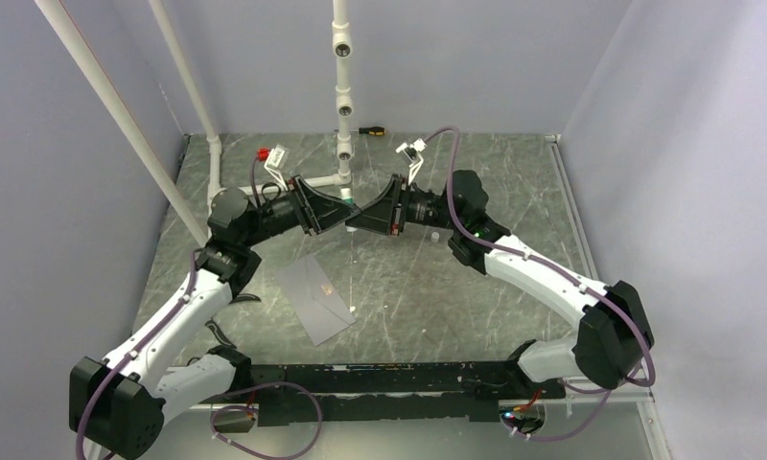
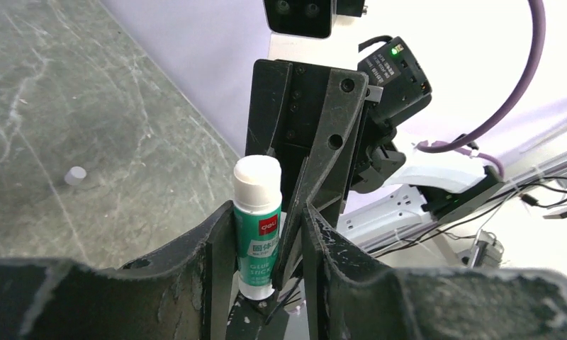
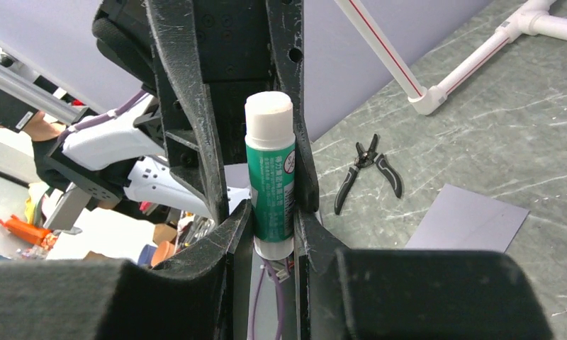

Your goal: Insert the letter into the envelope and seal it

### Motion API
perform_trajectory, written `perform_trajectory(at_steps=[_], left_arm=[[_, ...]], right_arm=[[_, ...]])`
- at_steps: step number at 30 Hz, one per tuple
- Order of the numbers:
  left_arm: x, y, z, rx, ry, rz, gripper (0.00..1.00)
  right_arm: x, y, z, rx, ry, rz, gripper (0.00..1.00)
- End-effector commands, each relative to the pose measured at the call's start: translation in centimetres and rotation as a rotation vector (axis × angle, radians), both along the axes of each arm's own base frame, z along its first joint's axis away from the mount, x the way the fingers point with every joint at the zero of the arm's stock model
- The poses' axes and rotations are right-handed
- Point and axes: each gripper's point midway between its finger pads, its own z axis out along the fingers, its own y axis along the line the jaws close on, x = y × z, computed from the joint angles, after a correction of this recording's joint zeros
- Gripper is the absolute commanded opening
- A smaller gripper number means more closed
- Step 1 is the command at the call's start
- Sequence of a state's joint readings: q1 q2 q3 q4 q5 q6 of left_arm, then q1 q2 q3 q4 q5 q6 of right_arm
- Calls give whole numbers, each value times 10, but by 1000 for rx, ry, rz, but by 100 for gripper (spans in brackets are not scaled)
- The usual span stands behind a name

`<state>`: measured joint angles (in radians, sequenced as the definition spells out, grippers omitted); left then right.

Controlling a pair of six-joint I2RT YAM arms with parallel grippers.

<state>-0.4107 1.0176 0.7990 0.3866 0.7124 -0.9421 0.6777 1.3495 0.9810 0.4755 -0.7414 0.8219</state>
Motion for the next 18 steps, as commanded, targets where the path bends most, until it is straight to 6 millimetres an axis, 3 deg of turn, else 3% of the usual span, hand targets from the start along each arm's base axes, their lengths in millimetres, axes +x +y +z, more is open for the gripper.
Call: perform_trajectory(at_steps=[1,7,13,18], left_arm=[[-1,3,27,-137,-17,25,38],[0,-2,27,-174,2,-7,52],[1,-2,30,-201,-18,-8,35],[-4,-7,20,-103,-32,-33,30]], right_arm=[[-17,-8,41,115,-130,20,9],[-21,-8,43,134,-136,38,9],[-22,-10,42,126,-137,36,9],[-17,-12,45,123,-120,-2,9]])
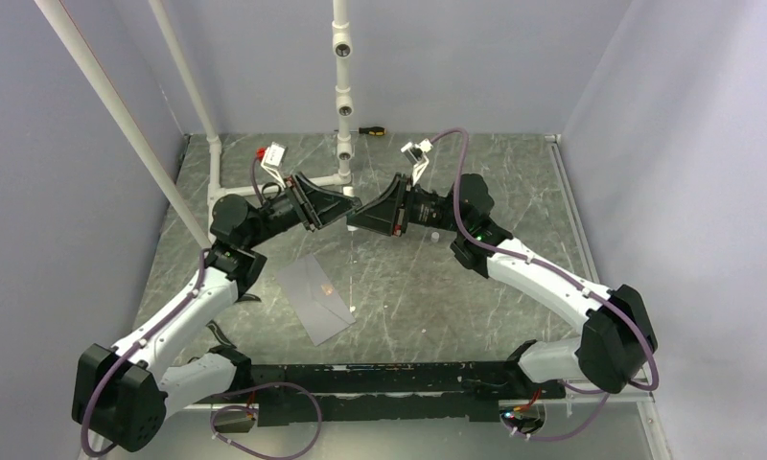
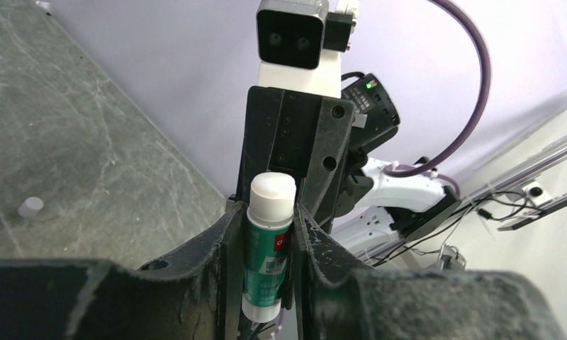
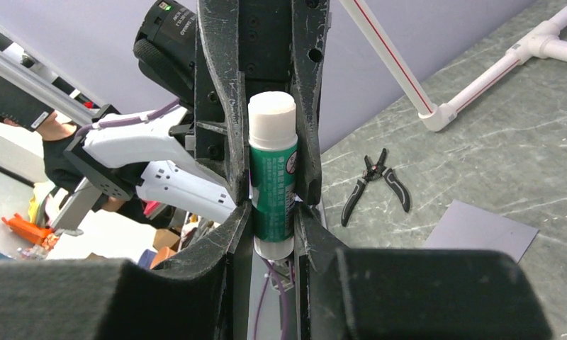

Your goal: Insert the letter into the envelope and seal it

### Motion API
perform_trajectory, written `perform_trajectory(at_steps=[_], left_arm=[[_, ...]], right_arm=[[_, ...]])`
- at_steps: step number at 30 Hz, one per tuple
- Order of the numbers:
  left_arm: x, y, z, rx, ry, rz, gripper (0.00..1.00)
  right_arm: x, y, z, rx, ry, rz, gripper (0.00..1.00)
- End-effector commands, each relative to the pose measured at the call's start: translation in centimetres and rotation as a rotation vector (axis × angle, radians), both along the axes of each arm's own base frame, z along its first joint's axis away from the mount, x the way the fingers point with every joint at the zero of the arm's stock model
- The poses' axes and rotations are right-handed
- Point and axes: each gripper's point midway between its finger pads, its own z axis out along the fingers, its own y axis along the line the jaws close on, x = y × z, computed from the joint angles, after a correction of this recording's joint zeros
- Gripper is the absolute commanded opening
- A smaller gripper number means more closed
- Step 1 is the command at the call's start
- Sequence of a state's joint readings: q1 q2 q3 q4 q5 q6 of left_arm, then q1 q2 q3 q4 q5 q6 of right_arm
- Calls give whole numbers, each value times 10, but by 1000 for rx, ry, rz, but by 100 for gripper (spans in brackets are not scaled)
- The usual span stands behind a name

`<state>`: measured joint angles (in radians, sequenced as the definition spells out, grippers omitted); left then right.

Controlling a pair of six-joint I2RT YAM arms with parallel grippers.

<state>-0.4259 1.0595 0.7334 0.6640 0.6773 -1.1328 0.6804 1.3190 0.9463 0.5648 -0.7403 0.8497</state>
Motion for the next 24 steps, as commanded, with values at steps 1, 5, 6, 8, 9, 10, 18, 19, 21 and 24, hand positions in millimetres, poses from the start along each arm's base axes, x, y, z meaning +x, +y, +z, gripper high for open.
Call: perform_trajectory(at_steps=[1,5,6,8,9,10,18,19,21,24], left_arm=[[-5,-2,-1,84,-58,-14,30],[-9,-3,-5,132,-85,-30,27],[-12,-4,-3,131,-96,-53,27],[-16,-7,0,123,-107,-92,19],[-17,-9,1,117,-112,-109,11],[-16,-11,3,110,-112,-118,4],[2,-4,51,-7,-142,55,3],[4,-1,59,-31,-155,85,3],[6,5,72,-74,-181,124,3],[8,6,85,-111,-189,136,3]], right_arm=[[-8,-9,32,65,-74,-21,9],[-3,-14,31,60,-51,-47,9],[-3,-15,31,59,-50,-51,9],[-4,-17,31,57,-51,-54,11],[-3,-17,31,52,-47,-62,15],[-1,-18,31,46,-39,-75,22],[9,-23,18,49,145,-155,69],[7,-23,21,79,174,-142,69],[3,-22,29,143,235,-118,70],[4,-22,42,212,270,-109,69]])
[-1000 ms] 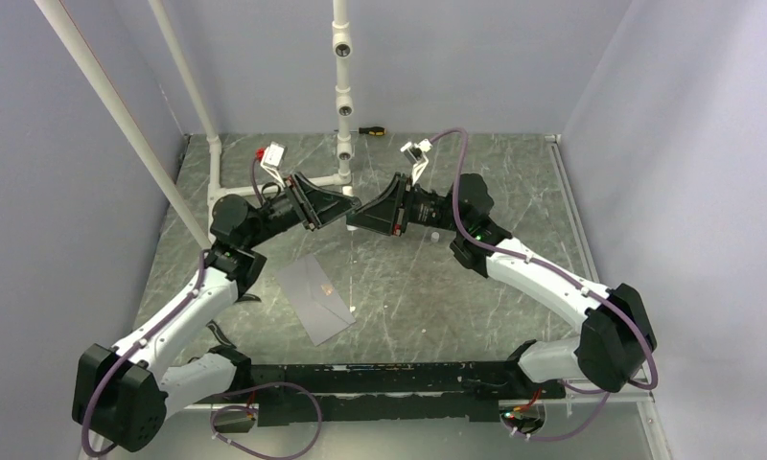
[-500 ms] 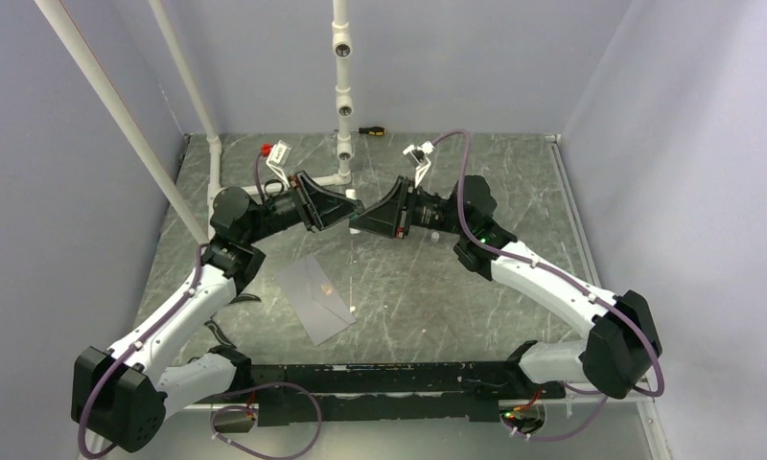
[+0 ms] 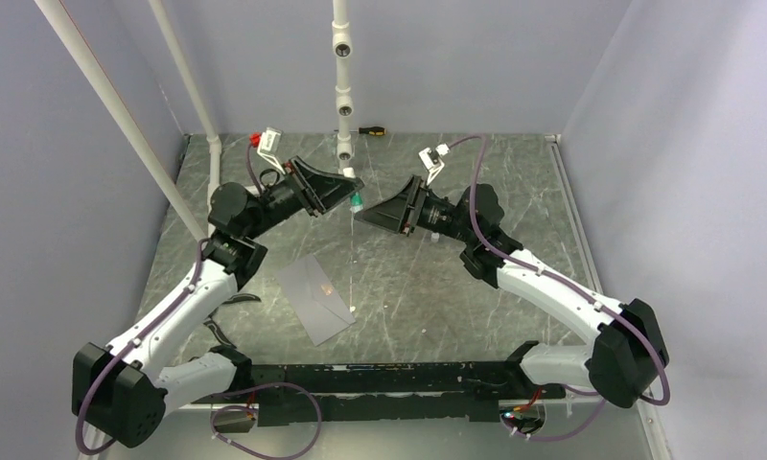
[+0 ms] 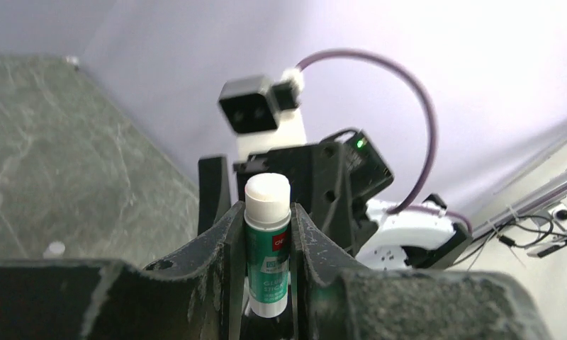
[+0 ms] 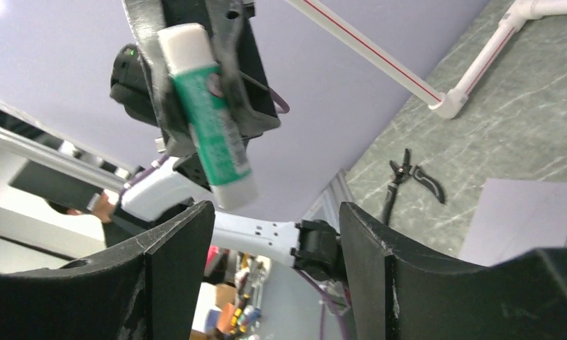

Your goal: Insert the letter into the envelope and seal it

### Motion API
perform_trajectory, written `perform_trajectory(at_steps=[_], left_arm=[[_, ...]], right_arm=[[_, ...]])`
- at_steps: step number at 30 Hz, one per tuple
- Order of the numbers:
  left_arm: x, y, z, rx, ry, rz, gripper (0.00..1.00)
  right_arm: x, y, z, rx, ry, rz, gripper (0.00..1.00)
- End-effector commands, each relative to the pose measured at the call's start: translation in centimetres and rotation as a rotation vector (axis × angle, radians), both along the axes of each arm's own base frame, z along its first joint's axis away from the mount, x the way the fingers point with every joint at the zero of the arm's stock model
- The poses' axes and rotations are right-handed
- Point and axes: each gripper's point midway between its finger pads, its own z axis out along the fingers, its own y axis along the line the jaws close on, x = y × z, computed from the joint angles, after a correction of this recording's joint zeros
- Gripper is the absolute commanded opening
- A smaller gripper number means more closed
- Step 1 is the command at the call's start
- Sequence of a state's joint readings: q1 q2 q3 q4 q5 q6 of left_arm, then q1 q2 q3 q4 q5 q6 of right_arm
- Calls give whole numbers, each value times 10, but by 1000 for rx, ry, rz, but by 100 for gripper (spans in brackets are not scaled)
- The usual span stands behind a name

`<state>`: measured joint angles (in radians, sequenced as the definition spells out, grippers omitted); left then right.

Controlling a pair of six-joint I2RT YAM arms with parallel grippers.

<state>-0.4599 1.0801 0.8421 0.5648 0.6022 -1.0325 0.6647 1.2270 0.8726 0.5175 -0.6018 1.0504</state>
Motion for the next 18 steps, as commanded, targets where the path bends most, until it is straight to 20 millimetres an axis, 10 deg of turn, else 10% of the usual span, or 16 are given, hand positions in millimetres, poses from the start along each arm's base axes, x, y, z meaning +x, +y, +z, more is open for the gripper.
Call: perform_trajectory(at_steps=[1,12,18], left_arm=[[-4,12,64,-146,-128,60,2],[-6,11,80,-229,-132,24,2],[-4,14,78,-232,-121,50,2]], right_arm=[[-2,-5,46,189,20,-11,67],[-4,-2,97,303,-82,37,59],[-6,5,95,237,-144,31,36]])
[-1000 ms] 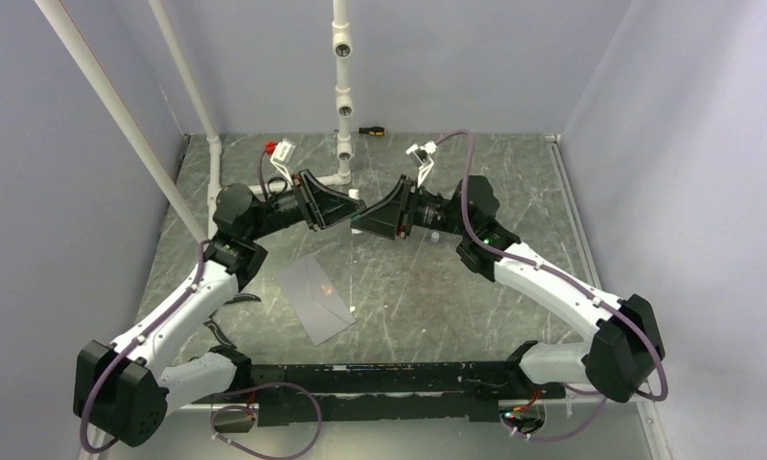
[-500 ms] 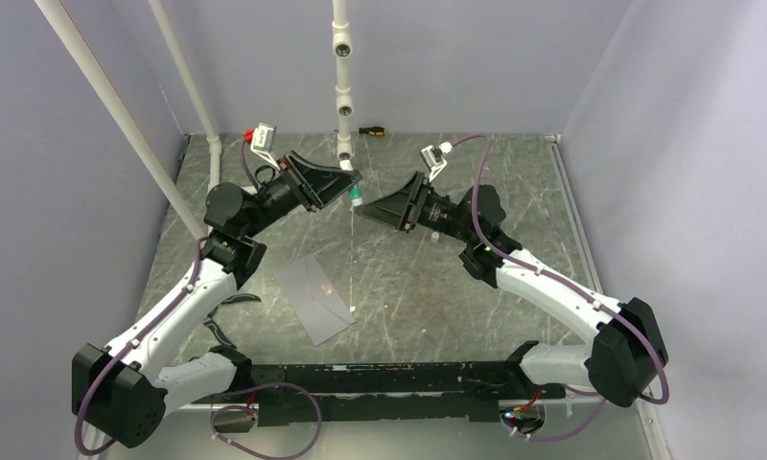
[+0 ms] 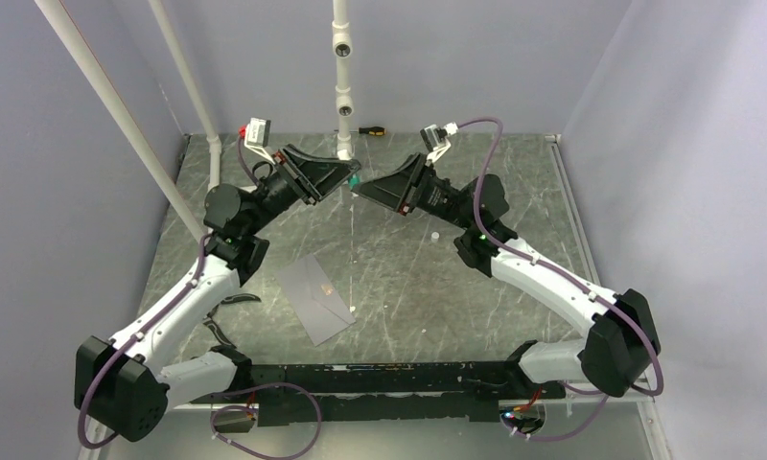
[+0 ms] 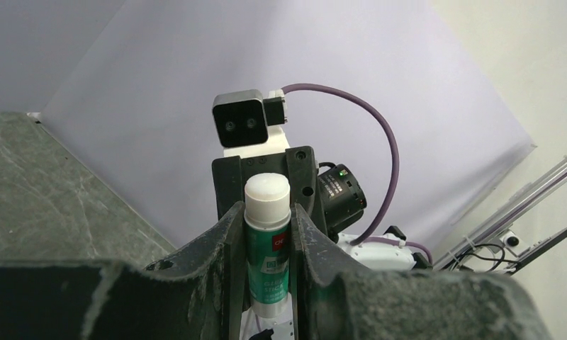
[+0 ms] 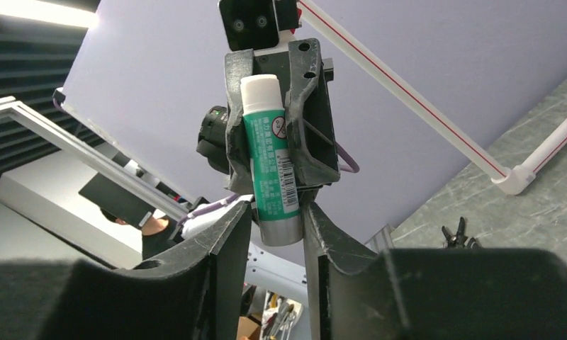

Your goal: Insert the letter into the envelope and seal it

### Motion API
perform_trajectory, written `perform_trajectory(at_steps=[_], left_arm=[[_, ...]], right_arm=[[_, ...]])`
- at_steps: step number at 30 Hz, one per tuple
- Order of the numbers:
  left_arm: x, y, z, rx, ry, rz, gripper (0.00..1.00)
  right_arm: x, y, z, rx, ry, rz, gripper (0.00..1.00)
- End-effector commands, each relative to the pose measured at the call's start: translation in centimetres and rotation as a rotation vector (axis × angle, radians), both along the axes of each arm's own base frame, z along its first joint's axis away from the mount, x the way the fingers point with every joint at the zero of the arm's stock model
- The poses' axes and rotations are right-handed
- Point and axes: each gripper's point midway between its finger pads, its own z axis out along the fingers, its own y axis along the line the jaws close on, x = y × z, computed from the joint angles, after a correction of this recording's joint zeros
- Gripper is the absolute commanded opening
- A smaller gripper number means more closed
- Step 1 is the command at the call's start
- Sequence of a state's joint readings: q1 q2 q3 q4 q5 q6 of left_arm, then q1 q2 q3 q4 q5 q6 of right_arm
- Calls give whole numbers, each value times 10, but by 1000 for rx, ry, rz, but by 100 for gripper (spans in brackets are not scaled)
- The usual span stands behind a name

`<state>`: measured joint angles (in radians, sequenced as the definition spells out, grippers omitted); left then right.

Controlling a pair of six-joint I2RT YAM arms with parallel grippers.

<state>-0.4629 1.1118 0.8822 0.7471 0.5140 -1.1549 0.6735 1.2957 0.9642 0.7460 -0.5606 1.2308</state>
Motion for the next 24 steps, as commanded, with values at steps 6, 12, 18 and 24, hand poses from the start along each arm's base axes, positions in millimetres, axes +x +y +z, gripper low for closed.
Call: perform_trajectory(at_steps=[6,12,18,24], left_arm=[[-4,12,27,-53,-33,64,3],[-4,11,27,-50,-15,58,2],[3,4,14,40,64,77,3],[17,9,-17,181,245,152,2]], right_arm=[[-16,0,20,-15,-162,-9,46],[-13,2,18,-28,-169,-19,10],[11,-2,-6,-243,-303,-179,0],[51,-32,-24,-564,-637,-460,0]])
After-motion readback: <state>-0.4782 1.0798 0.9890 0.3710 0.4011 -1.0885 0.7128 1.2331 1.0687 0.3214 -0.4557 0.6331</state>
